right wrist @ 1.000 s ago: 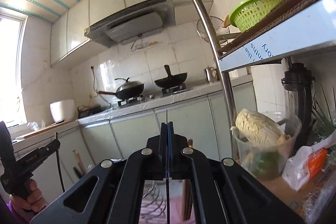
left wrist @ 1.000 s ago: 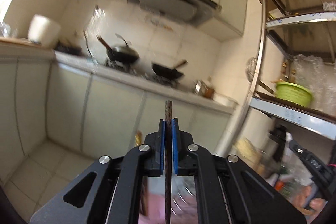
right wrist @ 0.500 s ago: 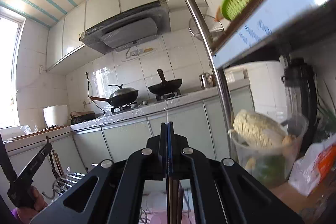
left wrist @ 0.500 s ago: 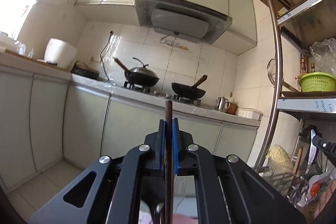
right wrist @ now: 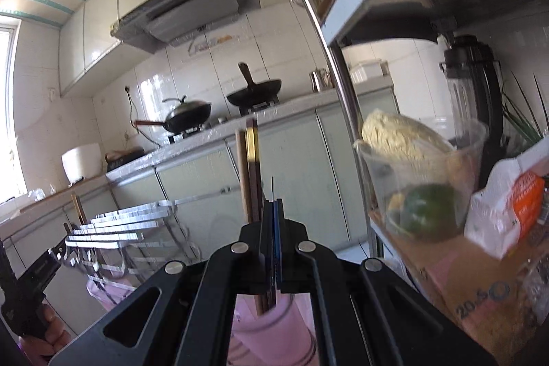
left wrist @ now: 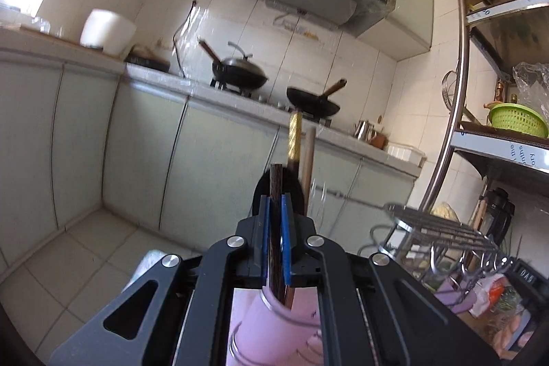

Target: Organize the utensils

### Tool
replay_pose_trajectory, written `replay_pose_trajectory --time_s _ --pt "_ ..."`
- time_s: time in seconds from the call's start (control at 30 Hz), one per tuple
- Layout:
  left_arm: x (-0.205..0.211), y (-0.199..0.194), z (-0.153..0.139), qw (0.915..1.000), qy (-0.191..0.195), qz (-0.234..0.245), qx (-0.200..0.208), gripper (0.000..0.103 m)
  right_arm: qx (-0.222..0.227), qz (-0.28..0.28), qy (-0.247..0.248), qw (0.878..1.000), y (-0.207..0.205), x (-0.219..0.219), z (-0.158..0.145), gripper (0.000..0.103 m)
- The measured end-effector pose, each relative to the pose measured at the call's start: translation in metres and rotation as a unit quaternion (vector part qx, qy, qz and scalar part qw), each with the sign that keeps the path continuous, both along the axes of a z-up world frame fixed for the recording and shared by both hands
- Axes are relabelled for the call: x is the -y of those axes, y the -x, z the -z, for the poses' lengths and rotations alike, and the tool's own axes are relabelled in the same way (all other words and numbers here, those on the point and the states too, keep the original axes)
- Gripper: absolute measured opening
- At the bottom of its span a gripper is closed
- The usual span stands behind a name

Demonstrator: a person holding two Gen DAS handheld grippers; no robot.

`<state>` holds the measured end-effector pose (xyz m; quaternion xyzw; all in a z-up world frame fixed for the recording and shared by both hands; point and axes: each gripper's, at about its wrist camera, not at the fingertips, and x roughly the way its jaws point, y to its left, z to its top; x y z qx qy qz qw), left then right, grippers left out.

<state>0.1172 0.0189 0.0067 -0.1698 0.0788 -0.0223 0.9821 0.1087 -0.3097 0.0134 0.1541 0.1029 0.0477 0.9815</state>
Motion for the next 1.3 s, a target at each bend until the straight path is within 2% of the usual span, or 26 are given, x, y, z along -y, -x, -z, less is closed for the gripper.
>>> replay_pose_trajectory --time_s 0.37,0.43,0.5,0.6,0.77,0.83,1.17,1.3 --pt "-0.008 -0.005 0.009 0.9953 0.036 0.046 -0.077 0.006 -0.070 -0.008 -0.004 0.998 -0.005 -0.004 0.024 0.005" --pt "-0.009 -0.005 0.008 0.9944 0.037 0.051 -0.085 0.009 -0.079 -0.011 -0.006 0.997 -0.006 -0.004 0.025 0.007" --pt "-0.009 -0.003 0.006 0.9938 0.035 0.052 -0.091 0.023 -0.087 -0.017 -0.011 0.996 -0.005 -0.003 0.024 0.027" --pt "-0.009 0.004 0.001 0.9943 0.033 0.053 -0.086 0.038 -0.083 -0.018 -0.019 0.996 0.001 0.000 0.017 0.027" --pt "-0.006 0.020 -0.007 0.9949 0.014 0.054 -0.084 0.045 -0.079 -0.019 -0.020 0.996 0.015 -0.001 0.005 0.030" --pt "-0.004 0.028 -0.009 0.9943 0.009 0.060 -0.087 0.047 -0.075 -0.022 -0.020 0.997 0.024 -0.002 0.001 0.043" --pt "0.013 0.072 -0.016 0.9917 -0.016 0.071 -0.106 0.048 -0.089 -0.054 -0.006 0.995 0.072 -0.025 -0.003 0.043" --pt "0.022 0.083 -0.019 0.9898 -0.021 0.073 -0.121 0.048 -0.115 -0.070 0.012 0.991 0.085 -0.039 0.002 0.043"
